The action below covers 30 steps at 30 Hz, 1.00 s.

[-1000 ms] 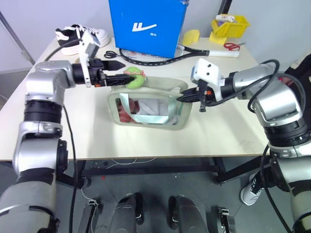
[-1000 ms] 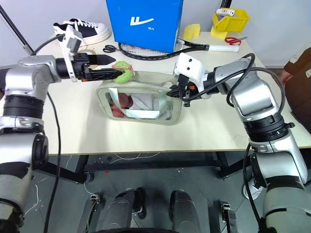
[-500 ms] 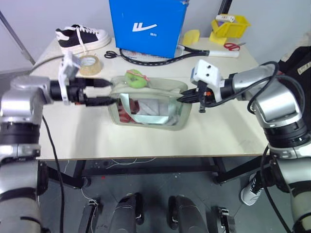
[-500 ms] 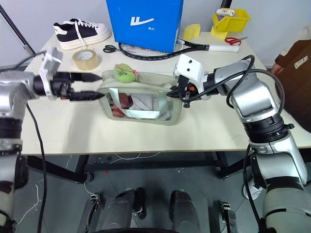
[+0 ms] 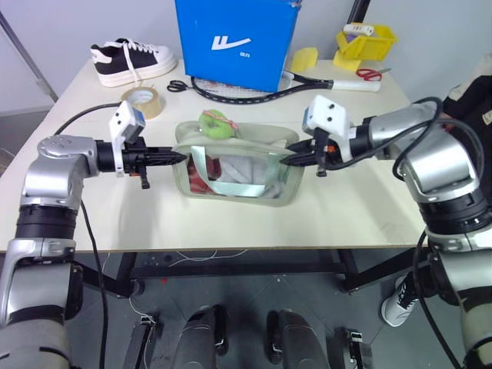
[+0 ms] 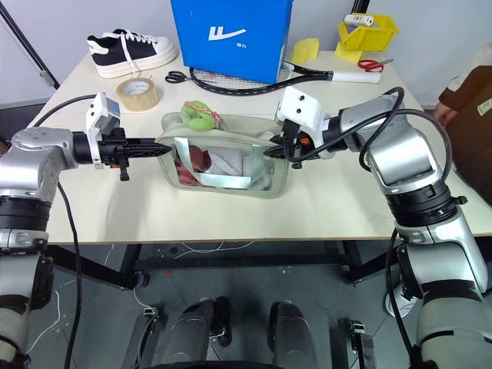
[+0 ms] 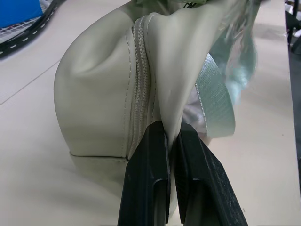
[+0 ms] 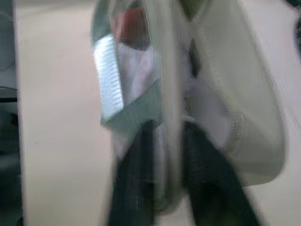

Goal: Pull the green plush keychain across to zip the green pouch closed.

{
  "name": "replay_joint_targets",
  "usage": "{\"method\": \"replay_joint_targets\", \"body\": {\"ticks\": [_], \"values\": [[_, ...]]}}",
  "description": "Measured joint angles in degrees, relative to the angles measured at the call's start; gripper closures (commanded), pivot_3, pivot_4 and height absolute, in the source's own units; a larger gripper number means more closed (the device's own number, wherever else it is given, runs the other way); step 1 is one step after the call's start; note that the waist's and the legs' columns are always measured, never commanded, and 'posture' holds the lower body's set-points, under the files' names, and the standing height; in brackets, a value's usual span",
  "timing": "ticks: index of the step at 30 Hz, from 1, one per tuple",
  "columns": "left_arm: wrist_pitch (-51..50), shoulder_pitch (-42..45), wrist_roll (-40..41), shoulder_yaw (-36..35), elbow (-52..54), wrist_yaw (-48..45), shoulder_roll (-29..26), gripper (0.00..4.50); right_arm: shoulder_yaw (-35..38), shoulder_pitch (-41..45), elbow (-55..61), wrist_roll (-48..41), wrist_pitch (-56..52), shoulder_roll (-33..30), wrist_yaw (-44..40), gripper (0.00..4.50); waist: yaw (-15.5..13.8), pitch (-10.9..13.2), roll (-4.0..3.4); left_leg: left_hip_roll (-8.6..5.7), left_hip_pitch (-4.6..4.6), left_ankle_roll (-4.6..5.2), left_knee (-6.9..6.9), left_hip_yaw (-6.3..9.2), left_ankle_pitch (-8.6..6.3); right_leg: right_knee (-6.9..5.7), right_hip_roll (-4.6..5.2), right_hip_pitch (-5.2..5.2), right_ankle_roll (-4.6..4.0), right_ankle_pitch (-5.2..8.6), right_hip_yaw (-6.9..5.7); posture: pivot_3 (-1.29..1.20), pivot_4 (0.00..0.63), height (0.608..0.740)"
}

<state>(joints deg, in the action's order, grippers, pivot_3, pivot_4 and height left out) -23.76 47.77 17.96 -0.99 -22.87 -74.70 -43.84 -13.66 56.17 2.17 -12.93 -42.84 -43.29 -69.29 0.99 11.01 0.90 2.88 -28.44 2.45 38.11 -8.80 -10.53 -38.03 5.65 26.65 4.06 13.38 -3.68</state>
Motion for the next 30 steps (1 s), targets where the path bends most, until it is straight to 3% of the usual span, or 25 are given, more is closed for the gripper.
{"method": "replay_joint_targets", "body": {"ticks": [4, 7, 11, 15, 17, 18, 21, 30], "values": [[-1.59, -0.57, 0.12, -0.03, 2.93, 0.6, -0.18, 4.5, 3.8, 3.82, -0.13, -4.46, -0.35, 1.14, -0.81, 0.06, 0.06, 0.01, -0.02, 0.01, 0.0, 0.0, 0.0, 0.0, 0.0, 0.0, -0.03, 0.01, 0.01, 0.0, 0.0, 0.0, 0.15, 0.716], [-2.32, -1.37, 0.21, -0.23, 4.33, 1.4, -0.3, 4.5, 4.42, 9.13, -1.26, -5.22, -0.04, 6.04, 1.1, 0.02, 0.39, 0.01, -0.03, 0.05, 0.05, -0.01, 0.0, 0.0, 0.0, -0.02, -0.06, -0.01, 0.01, -0.01, 0.01, 0.0, 0.15, 0.716], [-3.56, -2.82, 1.06, -0.32, 6.95, 2.68, 0.13, 4.5, -1.94, 12.99, -7.5, -1.8, 2.94, 15.49, 5.02, 0.02, 0.96, 0.0, -0.02, 0.04, 0.01, -0.1, -0.03, 0.01, 0.06, -0.07, -0.09, -0.01, 0.02, -0.01, -0.05, 0.0, 0.15, 0.716], [-4.62, -3.9, 1.83, -0.5, 8.46, 3.82, 0.01, 4.5, -5.17, 15.23, -15.3, 1.85, 4.01, 20.05, 8.26, 1.27, 0.92, 0.0, -0.03, -0.06, -0.05, -0.25, -0.01, -0.13, 0.17, -0.05, -0.08, 0.01, 0.04, -0.02, -0.02, 0.0, 0.15, 0.716], [-4.89, -4.4, 2.34, -0.57, 9.23, 4.46, -0.01, 4.5, -5.63, 16.47, -17.74, 3.05, 4.37, 21.19, 9.38, 2.58, 0.86, 0.0, -0.02, -0.06, -0.05, -0.25, -0.01, -0.14, 0.17, -0.04, -0.09, 0.01, 0.16, -0.09, -0.03, 0.0, 0.15, 0.716], [-4.98, -4.46, 2.45, -0.57, 9.38, 4.59, -0.02, 4.5, -5.59, 16.58, -17.94, 3.1, 4.37, 21.22, 9.43, 2.9, 0.82, 0.0, -0.02, -0.06, -0.05, -0.25, -0.01, -0.14, 0.16, -0.04, -0.09, 0.01, 0.16, -0.09, -0.03, 0.0, 0.15, 0.716], [-5.74, -5.18, 2.86, -0.9, 10.46, 5.45, -0.23, 4.5, -4.54, 16.64, -18.02, 2.78, 3.62, 21.18, 9.38, 4.44, 0.9, 0.0, -0.02, -0.05, -0.05, -0.25, -0.01, -0.14, 0.17, -0.05, -0.09, 0.01, 0.18, -0.09, -0.03, 0.0, 0.15, 0.716], [-7.88, -7.59, 5.01, -2.17, 13.7, 8.58, -0.53, 4.5, -1.98, 14.85, -13.71, 2.65, 0.7, 12.51, 9.15, 4.44, 1.03, 0.0, -0.02, -0.04, -0.04, -0.24, -0.02, -0.12, 0.14, -0.03, -0.07, 0.02, 0.08, -0.04, -0.01, 0.0, 0.15, 0.716]]}}
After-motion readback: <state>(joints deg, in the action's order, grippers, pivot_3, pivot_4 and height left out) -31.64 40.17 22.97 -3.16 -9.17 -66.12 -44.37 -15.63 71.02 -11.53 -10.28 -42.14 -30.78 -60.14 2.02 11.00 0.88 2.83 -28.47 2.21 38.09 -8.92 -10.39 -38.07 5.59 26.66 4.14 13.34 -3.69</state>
